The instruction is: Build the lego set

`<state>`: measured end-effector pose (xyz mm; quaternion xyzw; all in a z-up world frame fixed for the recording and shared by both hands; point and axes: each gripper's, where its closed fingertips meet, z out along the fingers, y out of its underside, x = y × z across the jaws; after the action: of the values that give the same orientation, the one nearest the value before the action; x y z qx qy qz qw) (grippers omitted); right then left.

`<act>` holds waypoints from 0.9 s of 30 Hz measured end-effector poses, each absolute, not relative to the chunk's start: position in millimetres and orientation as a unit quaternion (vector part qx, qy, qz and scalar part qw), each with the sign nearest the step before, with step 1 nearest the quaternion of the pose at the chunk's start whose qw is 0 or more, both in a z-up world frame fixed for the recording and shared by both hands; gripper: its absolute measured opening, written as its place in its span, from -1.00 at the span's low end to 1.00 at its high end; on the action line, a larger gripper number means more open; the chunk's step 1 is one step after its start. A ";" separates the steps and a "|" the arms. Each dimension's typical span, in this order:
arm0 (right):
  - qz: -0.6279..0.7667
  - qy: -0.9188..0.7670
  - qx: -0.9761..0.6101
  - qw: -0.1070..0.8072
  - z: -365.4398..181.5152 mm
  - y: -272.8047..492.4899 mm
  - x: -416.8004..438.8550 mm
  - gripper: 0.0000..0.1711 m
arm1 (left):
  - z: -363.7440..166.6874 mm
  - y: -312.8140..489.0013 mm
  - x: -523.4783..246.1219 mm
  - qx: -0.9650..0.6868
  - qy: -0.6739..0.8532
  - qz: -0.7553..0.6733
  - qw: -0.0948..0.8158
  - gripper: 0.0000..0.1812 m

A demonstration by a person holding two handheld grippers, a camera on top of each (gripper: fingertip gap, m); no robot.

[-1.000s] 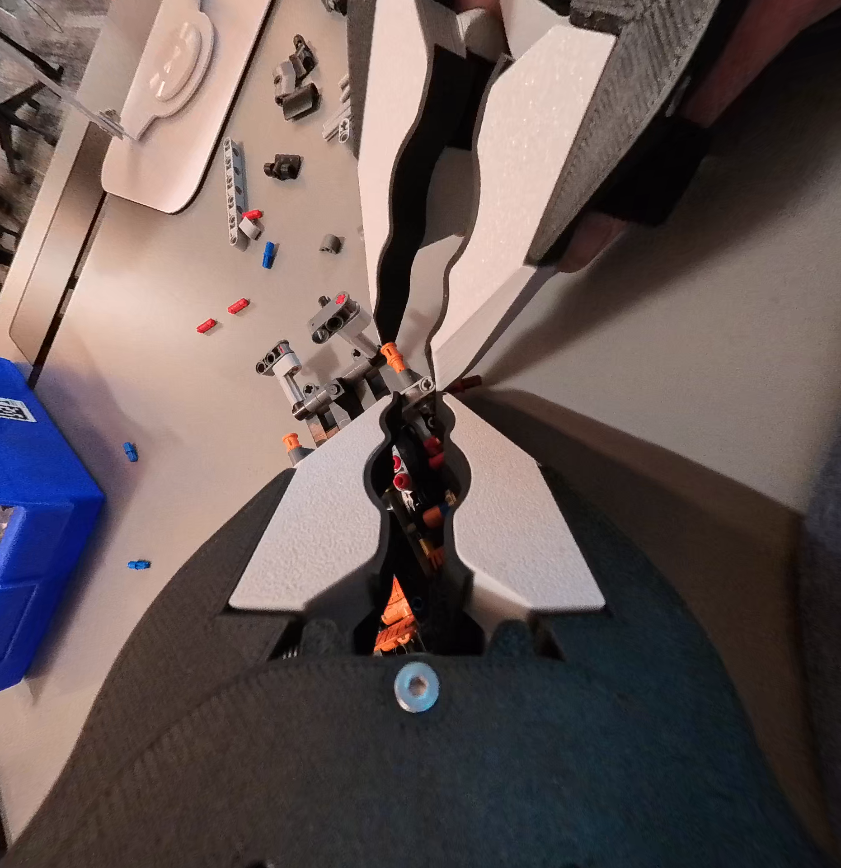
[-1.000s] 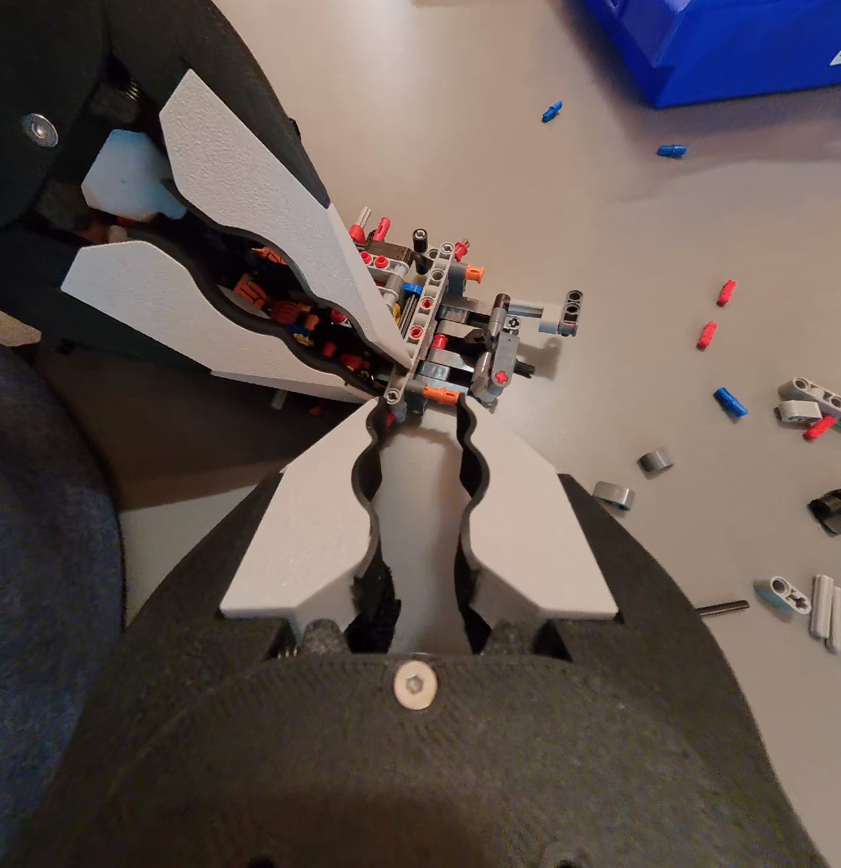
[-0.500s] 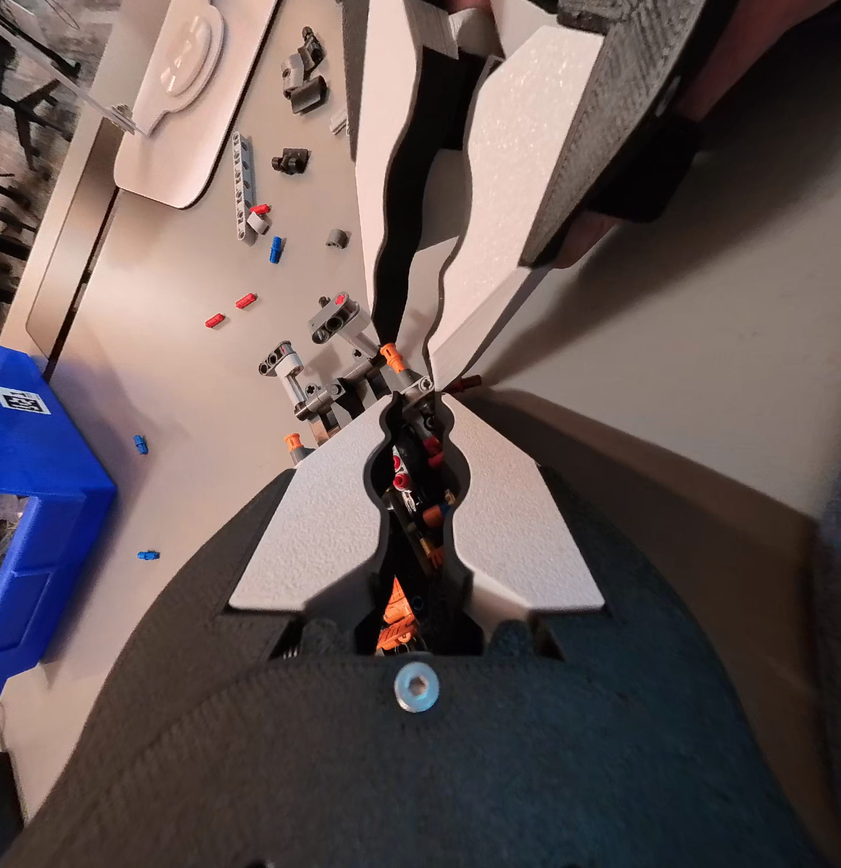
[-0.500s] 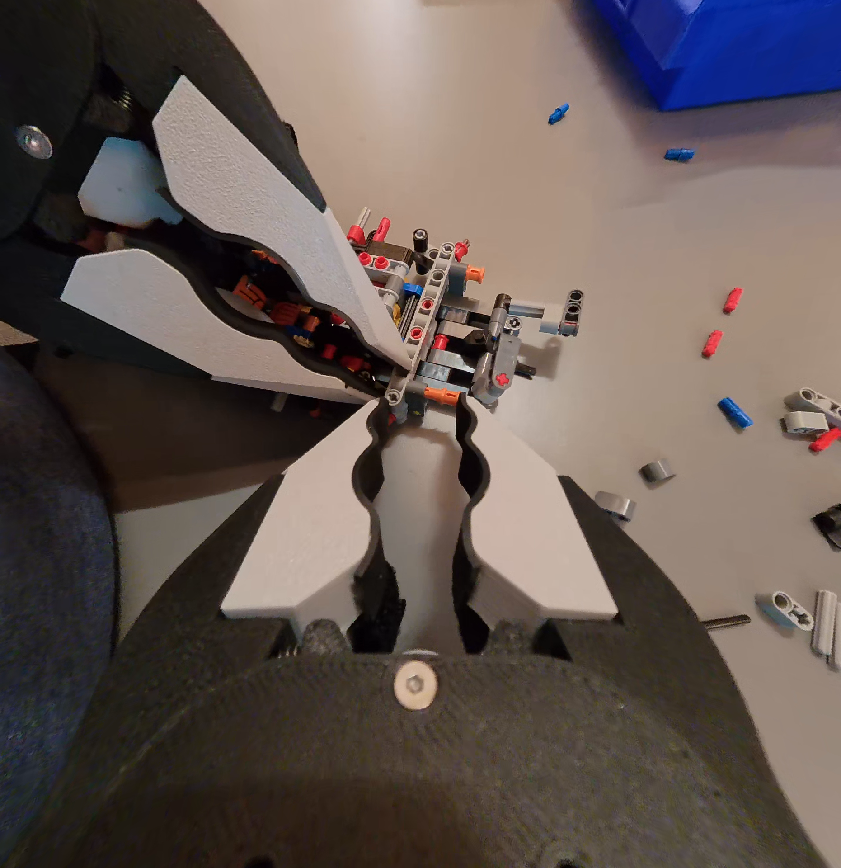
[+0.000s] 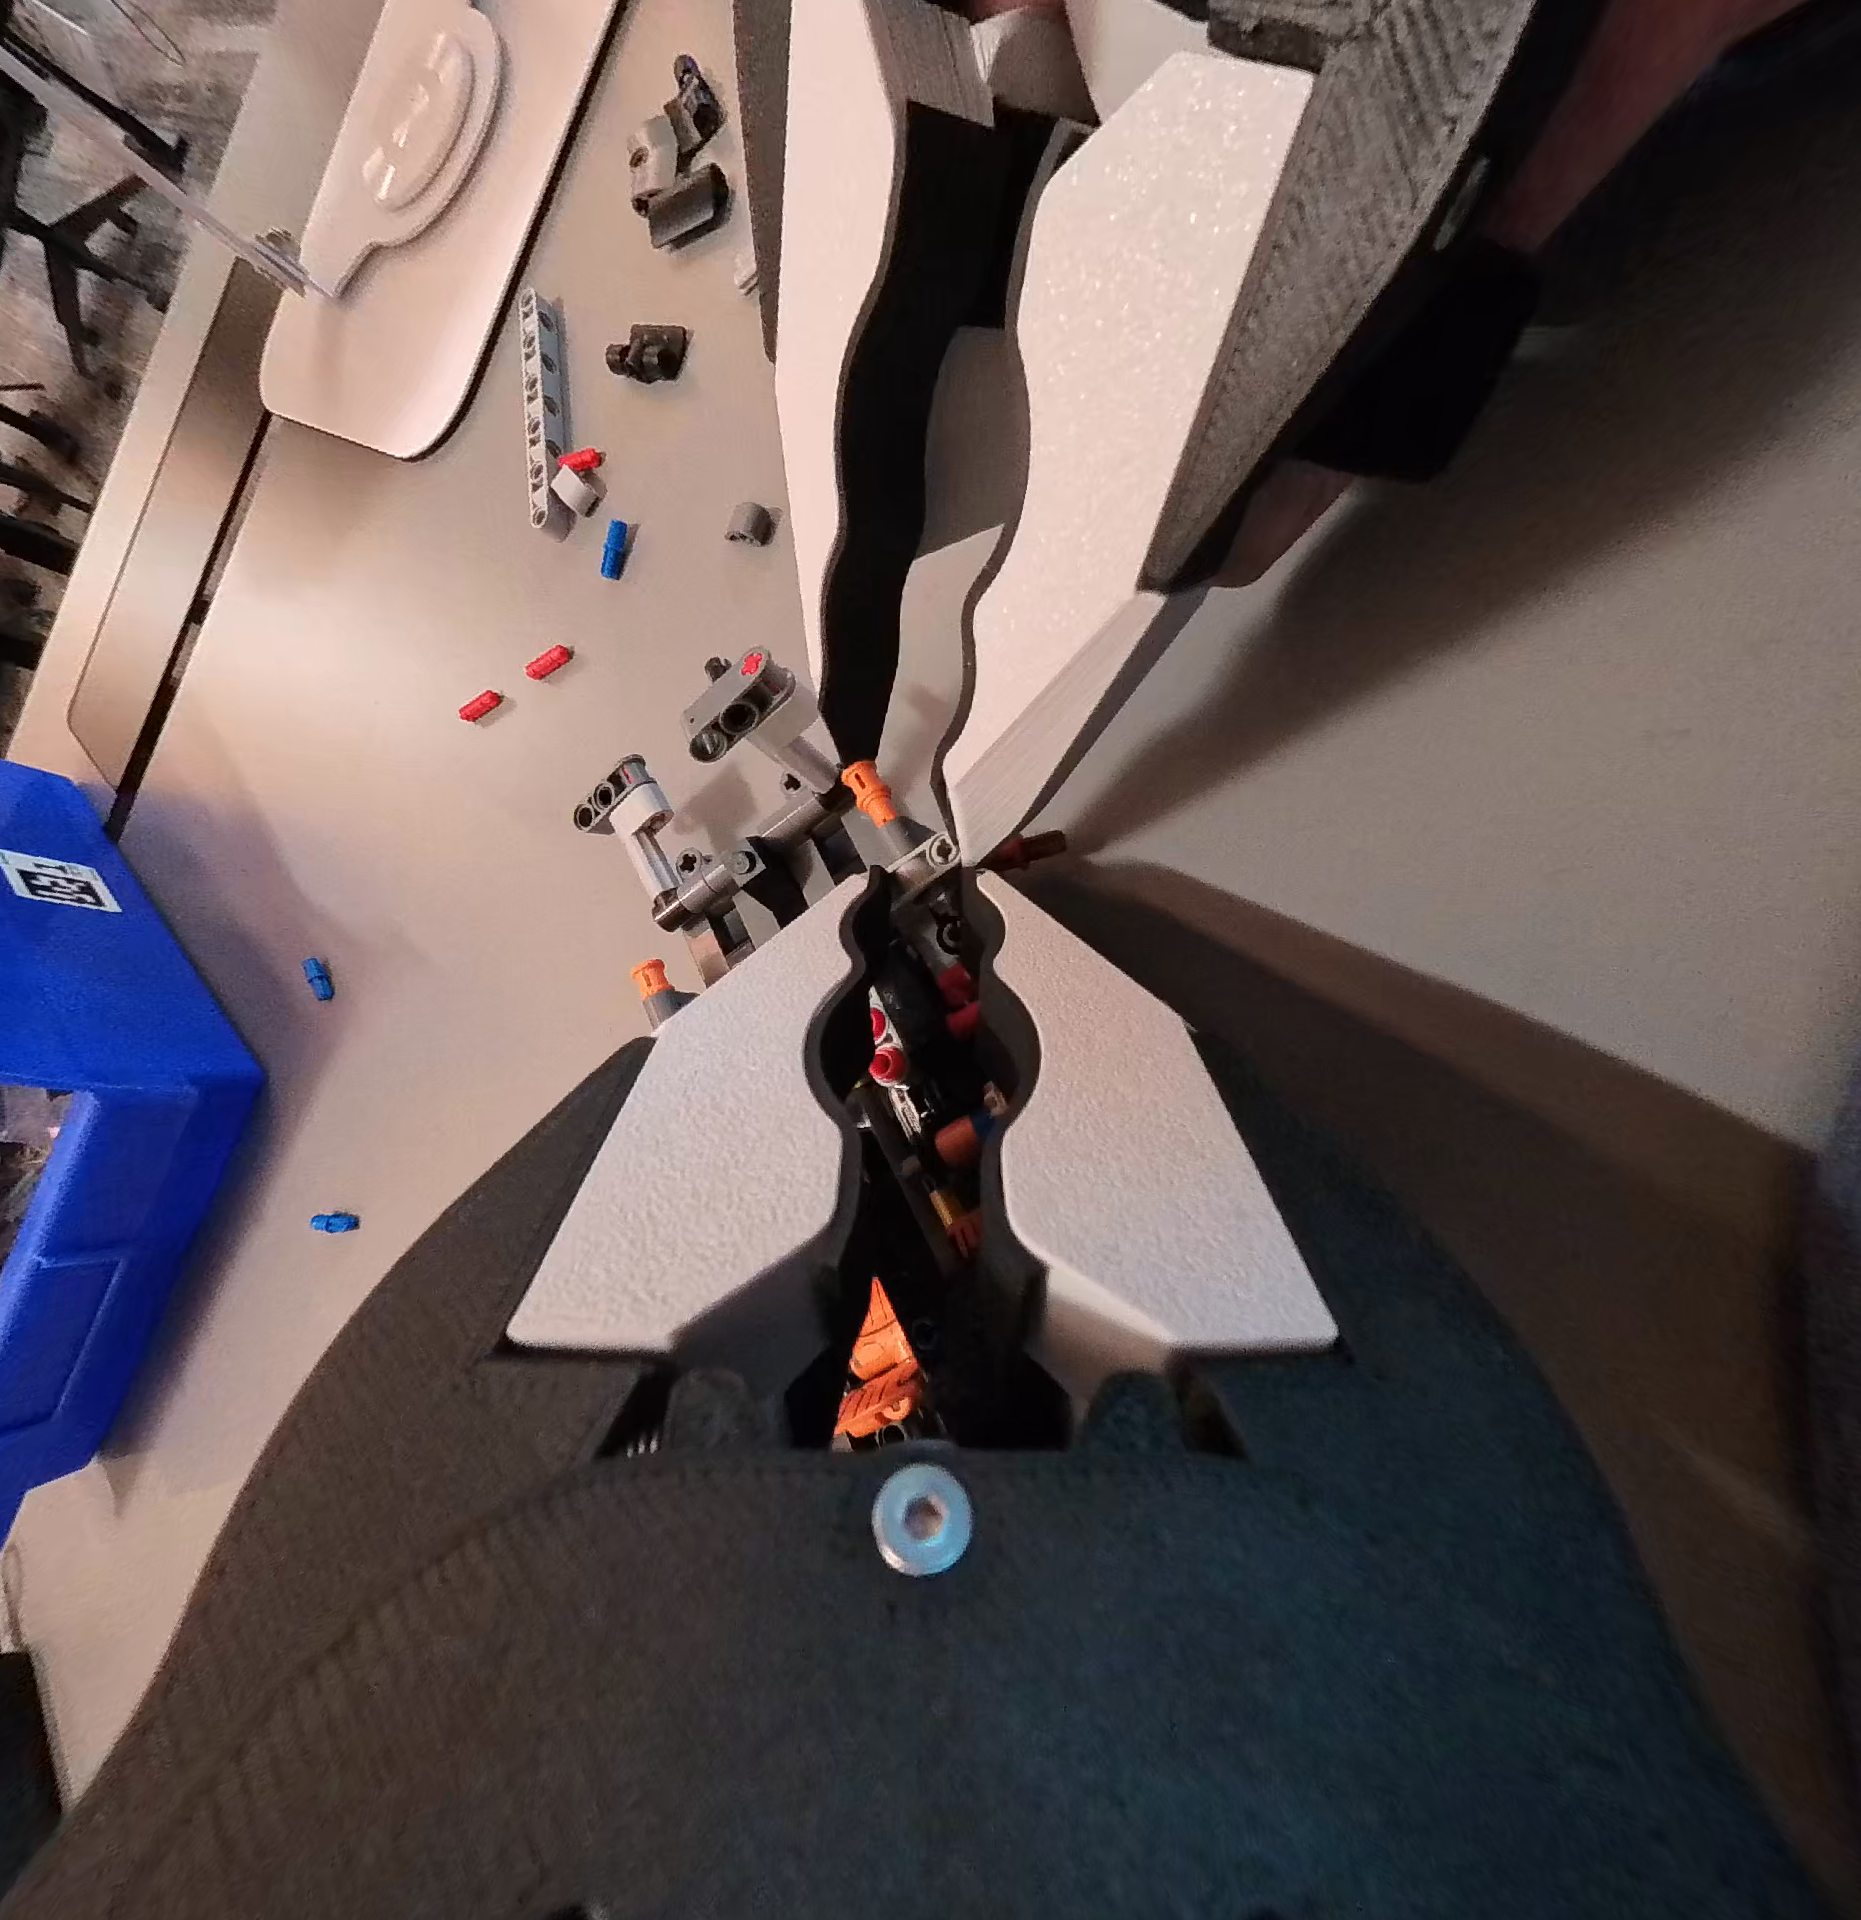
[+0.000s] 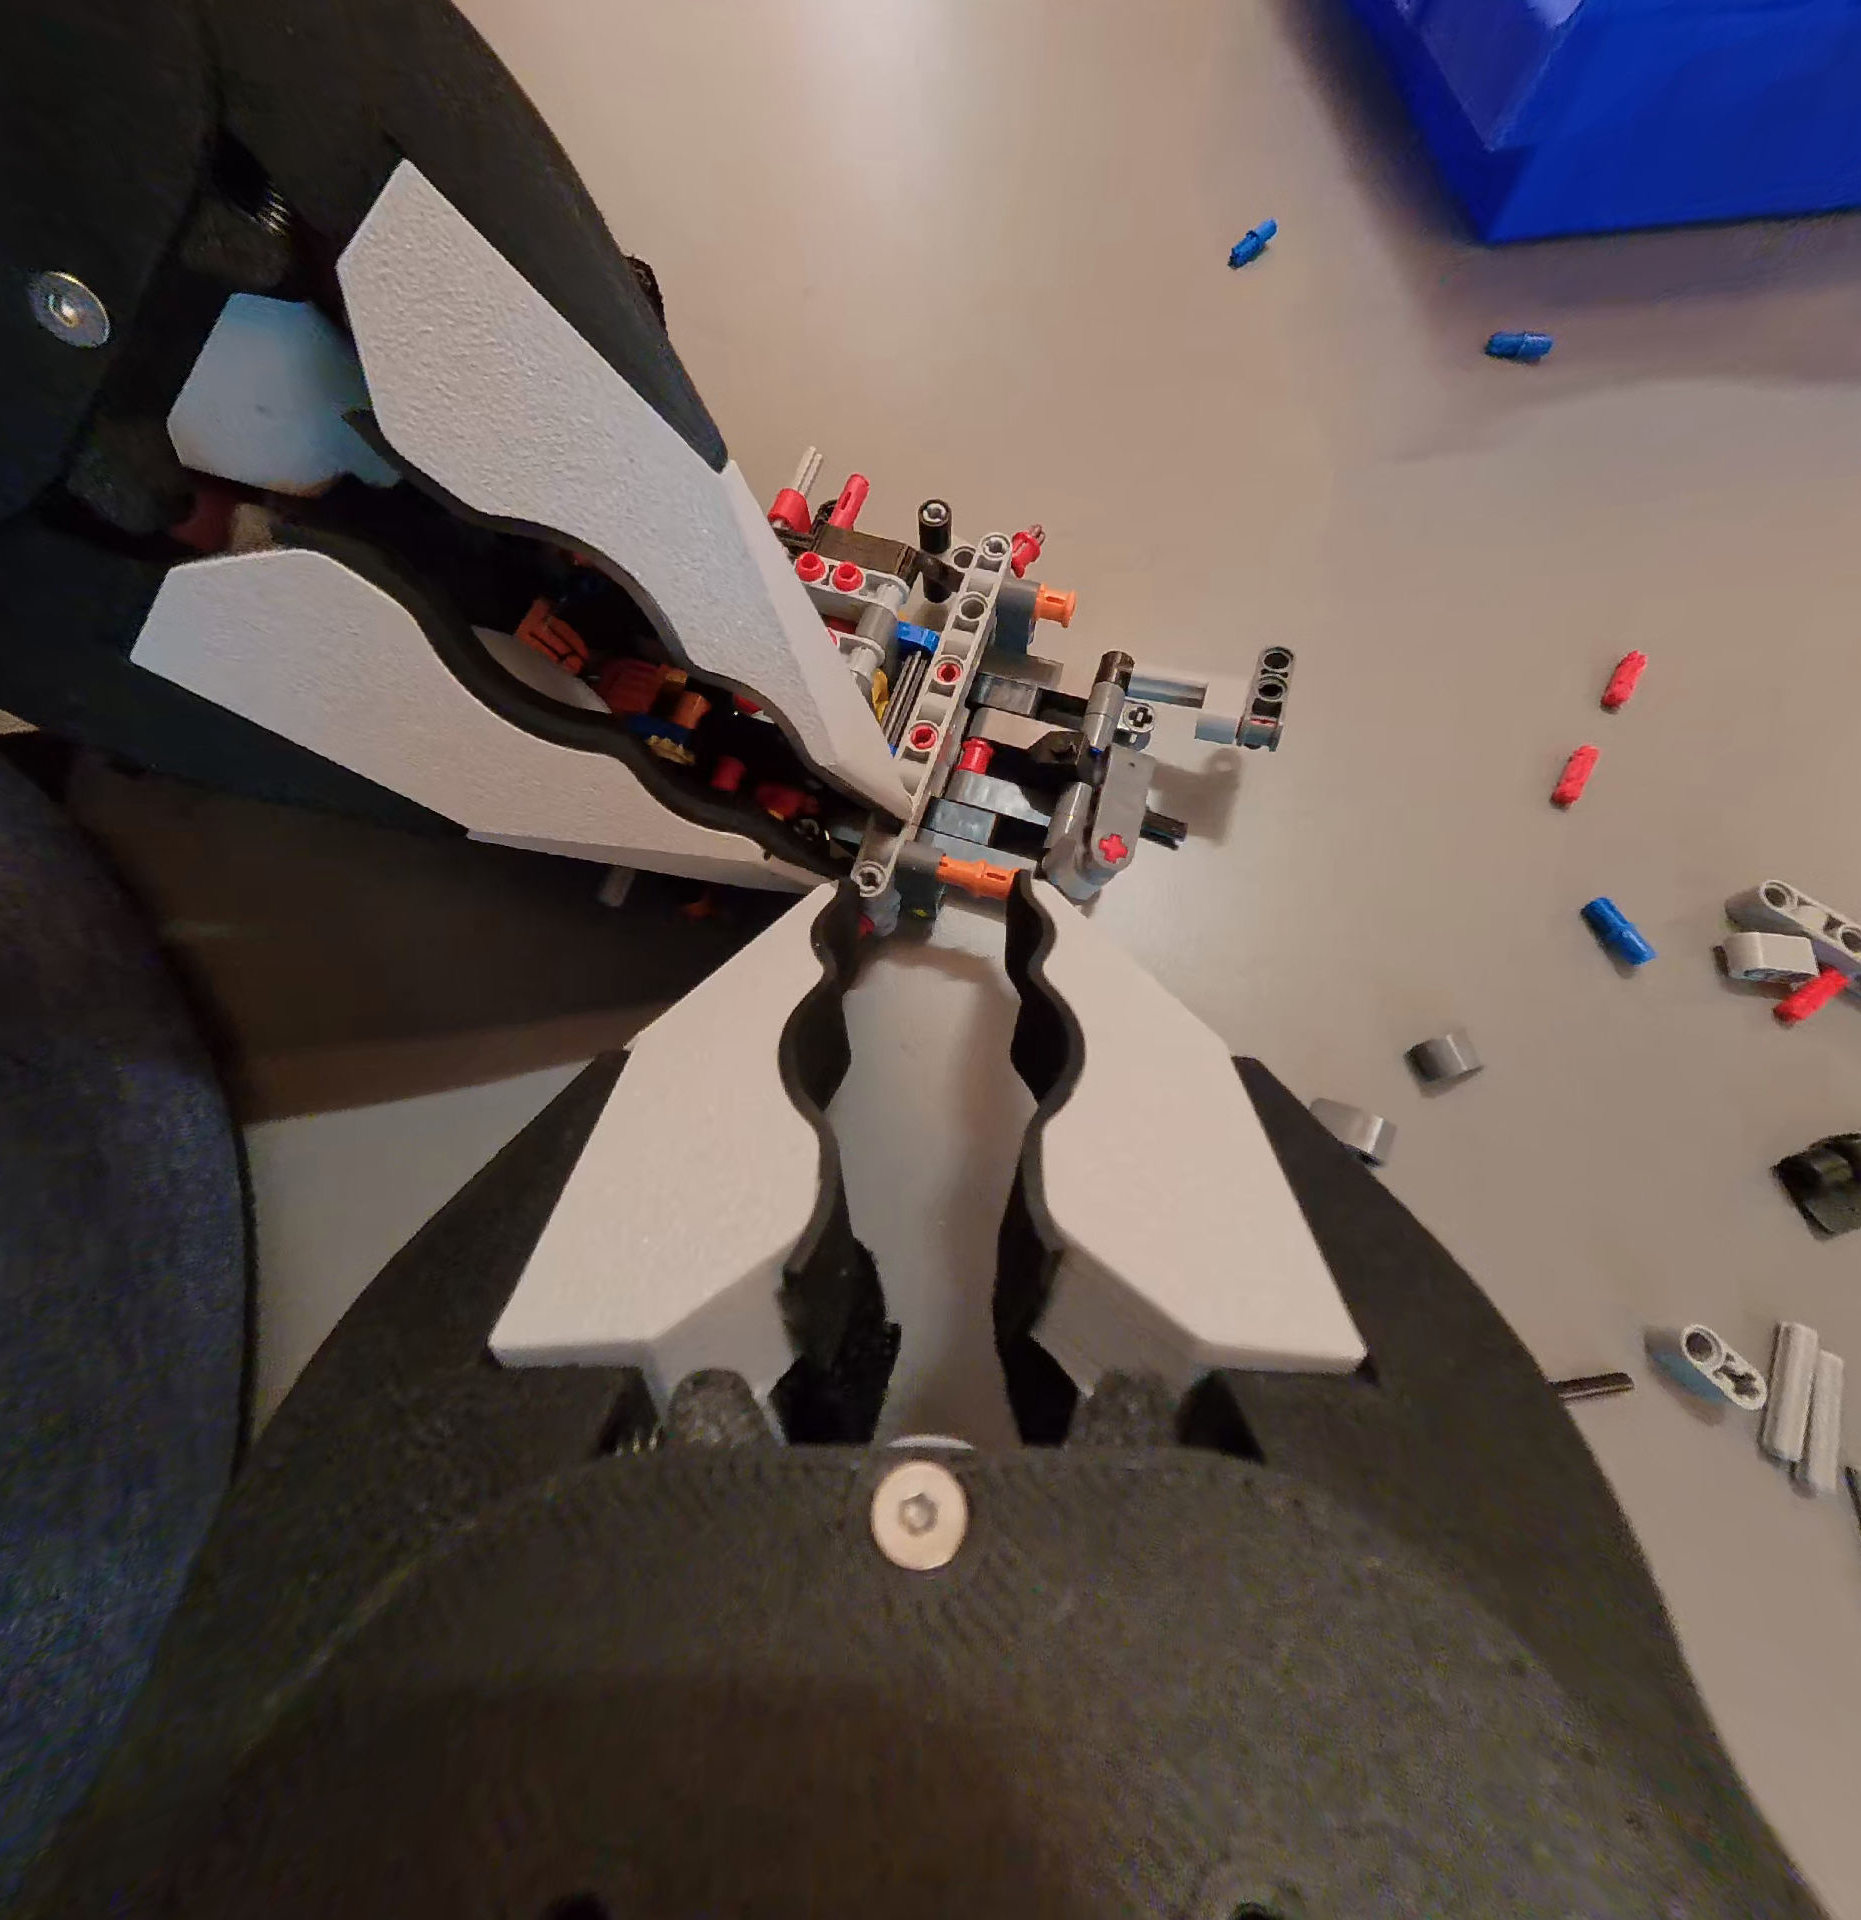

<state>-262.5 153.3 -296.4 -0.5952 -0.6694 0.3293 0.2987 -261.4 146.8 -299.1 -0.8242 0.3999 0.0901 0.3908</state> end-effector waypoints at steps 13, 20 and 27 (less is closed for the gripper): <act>0.347 -0.668 -0.601 0.267 -296.8 152.2 -264.2 -0.69 | -299.5 146.8 -262.3 -0.824 0.399 0.094 0.391 -0.89; 0.332 -0.674 -0.590 0.296 -295.8 151.2 -266.3 -0.71 | -299.4 146.2 -264.7 -0.826 0.393 0.098 0.392 -0.89; 0.331 -0.654 -0.609 0.304 -296.0 151.2 -265.0 -0.70 | -299.4 145.6 -264.3 -0.827 0.394 0.091 0.392 -0.89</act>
<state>-265.0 151.2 -296.0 -0.6086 -0.6538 0.3310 0.3043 -264.3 145.6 -299.4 -0.8265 0.3935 0.0909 0.3921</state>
